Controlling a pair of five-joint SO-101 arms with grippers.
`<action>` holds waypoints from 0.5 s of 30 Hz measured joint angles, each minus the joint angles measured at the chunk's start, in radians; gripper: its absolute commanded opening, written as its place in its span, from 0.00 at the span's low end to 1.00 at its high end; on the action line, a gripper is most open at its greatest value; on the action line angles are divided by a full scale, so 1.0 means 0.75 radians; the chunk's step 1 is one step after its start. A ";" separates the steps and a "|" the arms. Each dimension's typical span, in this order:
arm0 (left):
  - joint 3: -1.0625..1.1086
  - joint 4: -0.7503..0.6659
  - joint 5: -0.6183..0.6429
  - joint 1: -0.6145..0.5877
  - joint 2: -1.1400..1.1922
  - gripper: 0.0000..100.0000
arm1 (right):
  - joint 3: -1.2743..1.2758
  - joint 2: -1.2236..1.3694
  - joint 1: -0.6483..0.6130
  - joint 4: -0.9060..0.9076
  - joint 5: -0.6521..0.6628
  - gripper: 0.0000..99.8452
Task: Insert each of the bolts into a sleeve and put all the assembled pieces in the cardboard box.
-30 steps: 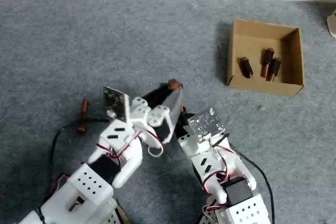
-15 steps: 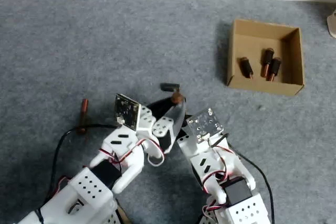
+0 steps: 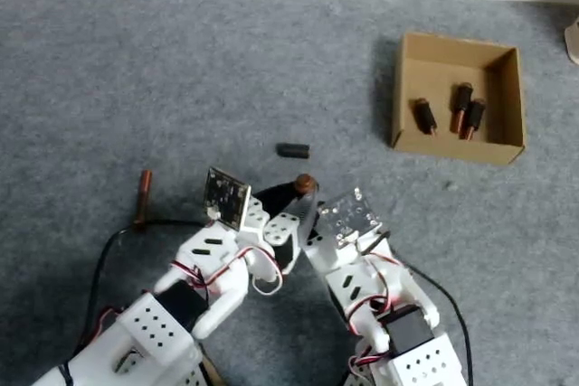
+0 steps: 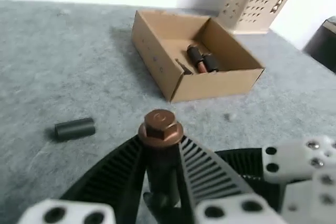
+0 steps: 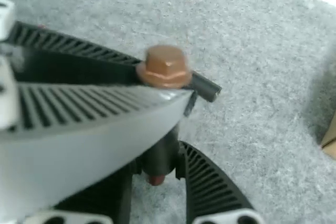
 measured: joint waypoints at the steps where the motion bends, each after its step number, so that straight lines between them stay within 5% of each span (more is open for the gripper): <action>1: 0.000 0.033 0.000 0.012 0.000 0.26 | 0.002 0.000 0.000 0.000 0.000 0.01; 15: -0.002 0.123 0.031 0.008 0.002 0.27 | 0.000 0.000 0.016 0.000 0.002 0.01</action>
